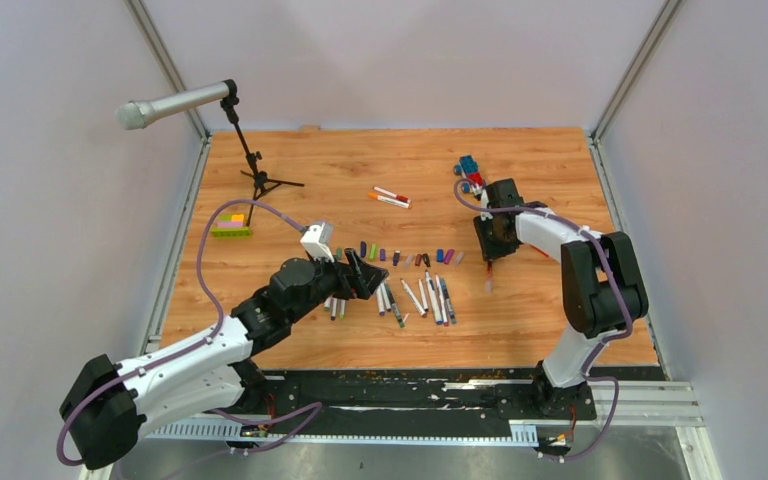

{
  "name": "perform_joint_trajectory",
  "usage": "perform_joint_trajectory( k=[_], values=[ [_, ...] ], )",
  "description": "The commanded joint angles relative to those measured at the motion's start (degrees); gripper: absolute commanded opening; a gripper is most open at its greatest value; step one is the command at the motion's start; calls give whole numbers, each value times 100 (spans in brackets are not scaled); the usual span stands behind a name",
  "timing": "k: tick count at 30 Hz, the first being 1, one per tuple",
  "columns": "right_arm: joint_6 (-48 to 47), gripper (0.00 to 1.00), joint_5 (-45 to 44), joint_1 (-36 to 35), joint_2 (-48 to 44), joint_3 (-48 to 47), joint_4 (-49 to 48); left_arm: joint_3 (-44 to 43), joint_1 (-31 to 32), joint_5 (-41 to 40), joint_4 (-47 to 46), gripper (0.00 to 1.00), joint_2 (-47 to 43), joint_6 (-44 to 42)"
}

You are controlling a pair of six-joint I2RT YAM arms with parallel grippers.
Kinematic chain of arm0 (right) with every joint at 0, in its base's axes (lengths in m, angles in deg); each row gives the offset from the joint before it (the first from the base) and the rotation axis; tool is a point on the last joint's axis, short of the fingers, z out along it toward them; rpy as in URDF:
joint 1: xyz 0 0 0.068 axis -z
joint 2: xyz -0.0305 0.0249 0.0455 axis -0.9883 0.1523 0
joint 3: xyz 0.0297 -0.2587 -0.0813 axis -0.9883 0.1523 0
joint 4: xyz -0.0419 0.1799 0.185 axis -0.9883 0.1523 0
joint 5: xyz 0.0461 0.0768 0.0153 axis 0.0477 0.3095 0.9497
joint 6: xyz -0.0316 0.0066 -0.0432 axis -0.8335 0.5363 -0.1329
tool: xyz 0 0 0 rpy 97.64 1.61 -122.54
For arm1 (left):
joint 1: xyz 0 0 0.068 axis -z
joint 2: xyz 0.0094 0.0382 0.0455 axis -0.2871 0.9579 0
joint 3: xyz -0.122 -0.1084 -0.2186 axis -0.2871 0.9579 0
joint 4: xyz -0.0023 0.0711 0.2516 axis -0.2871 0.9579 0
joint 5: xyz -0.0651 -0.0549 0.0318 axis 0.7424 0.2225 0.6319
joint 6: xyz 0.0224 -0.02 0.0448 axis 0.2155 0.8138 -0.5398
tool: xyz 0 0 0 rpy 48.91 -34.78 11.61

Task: Open the pen caps
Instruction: Pick up the pen from the center of the board.

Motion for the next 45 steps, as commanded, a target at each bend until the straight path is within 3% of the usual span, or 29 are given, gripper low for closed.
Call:
perform_joint_trajectory(
  k=[1, 7, 20, 36, 45],
  values=[
    [-152, 30, 271, 0, 82, -117, 107, 84, -13, 19, -287, 98, -102, 117],
    [-95, 27, 495, -2, -42, 27, 189, 185, -14, 195, -701, 98, 90, 342],
    [-1, 5, 802, 94, -281, 349, -257, -48, 23, 888, -1539, 97, 1217, 726],
    [917, 1, 3748, 1524, -986, 728, -850, -1849, 716, 1469, -2511, 97, 4308, 1050],
    [1470, 0, 4822, 1745, -1169, 920, -1245, -2847, 833, 1720, -2659, 97, 5523, 1334]
  ],
)
